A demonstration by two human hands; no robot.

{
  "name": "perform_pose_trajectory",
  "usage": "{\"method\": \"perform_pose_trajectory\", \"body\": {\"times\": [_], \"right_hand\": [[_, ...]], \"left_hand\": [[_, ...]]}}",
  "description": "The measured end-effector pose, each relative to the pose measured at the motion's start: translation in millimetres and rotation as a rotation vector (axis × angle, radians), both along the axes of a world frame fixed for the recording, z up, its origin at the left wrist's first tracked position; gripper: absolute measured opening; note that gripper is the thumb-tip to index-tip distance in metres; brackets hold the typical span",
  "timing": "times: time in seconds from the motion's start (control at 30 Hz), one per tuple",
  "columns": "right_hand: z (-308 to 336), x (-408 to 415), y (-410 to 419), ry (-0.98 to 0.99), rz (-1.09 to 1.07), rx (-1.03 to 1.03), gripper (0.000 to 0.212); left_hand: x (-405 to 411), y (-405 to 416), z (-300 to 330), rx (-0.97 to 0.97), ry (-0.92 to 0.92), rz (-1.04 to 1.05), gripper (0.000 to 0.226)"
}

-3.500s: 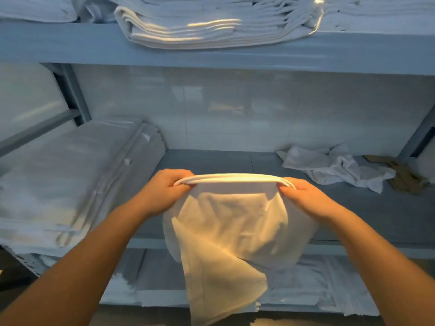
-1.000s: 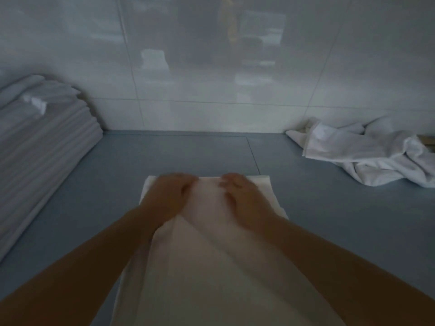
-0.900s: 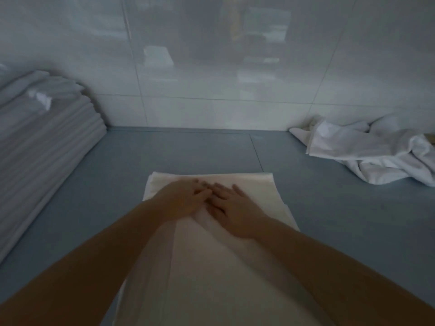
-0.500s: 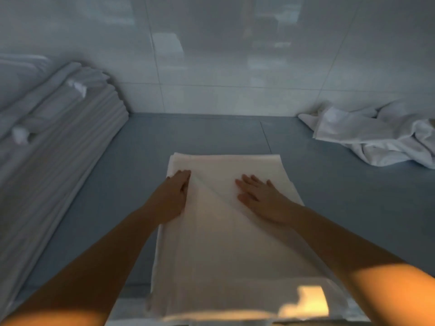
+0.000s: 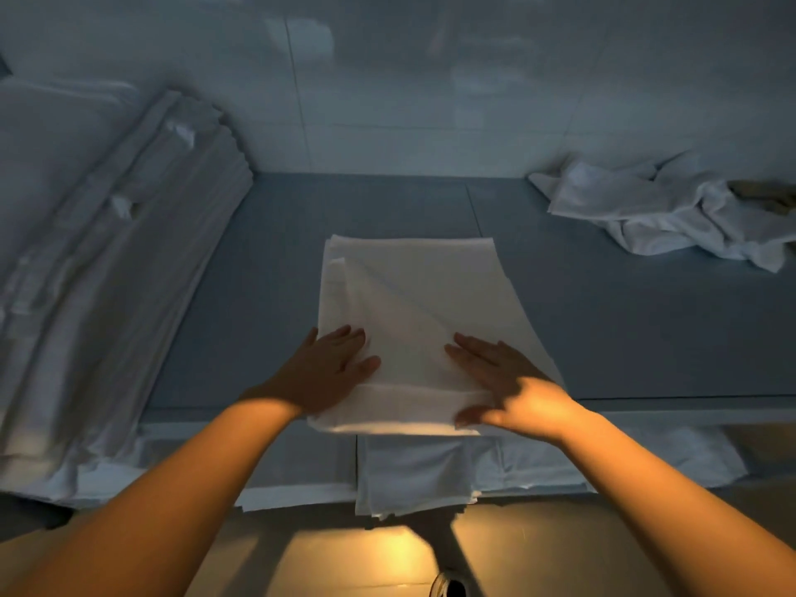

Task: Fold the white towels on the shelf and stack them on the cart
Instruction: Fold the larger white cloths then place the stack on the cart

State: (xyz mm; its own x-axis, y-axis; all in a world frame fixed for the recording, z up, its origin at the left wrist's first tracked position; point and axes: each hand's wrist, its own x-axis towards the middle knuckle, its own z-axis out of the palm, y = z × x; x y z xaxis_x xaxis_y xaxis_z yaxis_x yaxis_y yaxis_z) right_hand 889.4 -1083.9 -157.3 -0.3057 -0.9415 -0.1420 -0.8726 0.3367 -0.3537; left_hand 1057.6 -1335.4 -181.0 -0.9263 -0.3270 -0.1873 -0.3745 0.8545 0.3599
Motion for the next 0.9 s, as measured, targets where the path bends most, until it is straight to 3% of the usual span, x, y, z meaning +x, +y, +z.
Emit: {"method": "perform_pose_trajectory", "body": {"times": [0.17, 0.27, 0.33, 0.47, 0.53, 0.67, 0.8, 0.87, 0.9], "right_hand": [[-2, 15, -10, 0.252, 0.042, -0.322, 0.050], [-6, 8, -25, 0.472, 0.095, -0.483, 0.025], [-2, -3, -36, 0.546, -0.006, -0.550, 0.015], [4, -37, -51, 0.602, -0.379, -0.539, 0.009], [1, -57, -51, 0.520, -0.512, -0.491, 0.023], [-19, -91, -53, 0.259, -0.738, -0.293, 0.023], [-30, -93, -58, 0.074, -0.801, -0.213, 0.022], [-27, -94, -62, 0.068, -0.825, -0.188, 0.031], [-24, -93, -65, 0.157, -0.807, -0.156, 0.041]], "left_hand": [[-1, 14, 5, -0.057, -0.047, -0.013, 0.117], [-8, 24, 9, -0.009, 0.016, 0.028, 0.116], [-16, 30, 15, 0.079, 0.113, 0.120, 0.109], [-37, 33, 19, 0.080, 0.378, 0.214, 0.108], [-52, 32, 13, 0.038, 0.418, 0.242, 0.111], [-78, 27, -11, -0.155, 0.193, 0.267, 0.113], [-79, 28, -38, -0.325, 0.049, 0.256, 0.107], [-76, 32, -44, -0.363, 0.064, 0.268, 0.102], [-75, 34, -45, -0.373, 0.078, 0.276, 0.100]]}}
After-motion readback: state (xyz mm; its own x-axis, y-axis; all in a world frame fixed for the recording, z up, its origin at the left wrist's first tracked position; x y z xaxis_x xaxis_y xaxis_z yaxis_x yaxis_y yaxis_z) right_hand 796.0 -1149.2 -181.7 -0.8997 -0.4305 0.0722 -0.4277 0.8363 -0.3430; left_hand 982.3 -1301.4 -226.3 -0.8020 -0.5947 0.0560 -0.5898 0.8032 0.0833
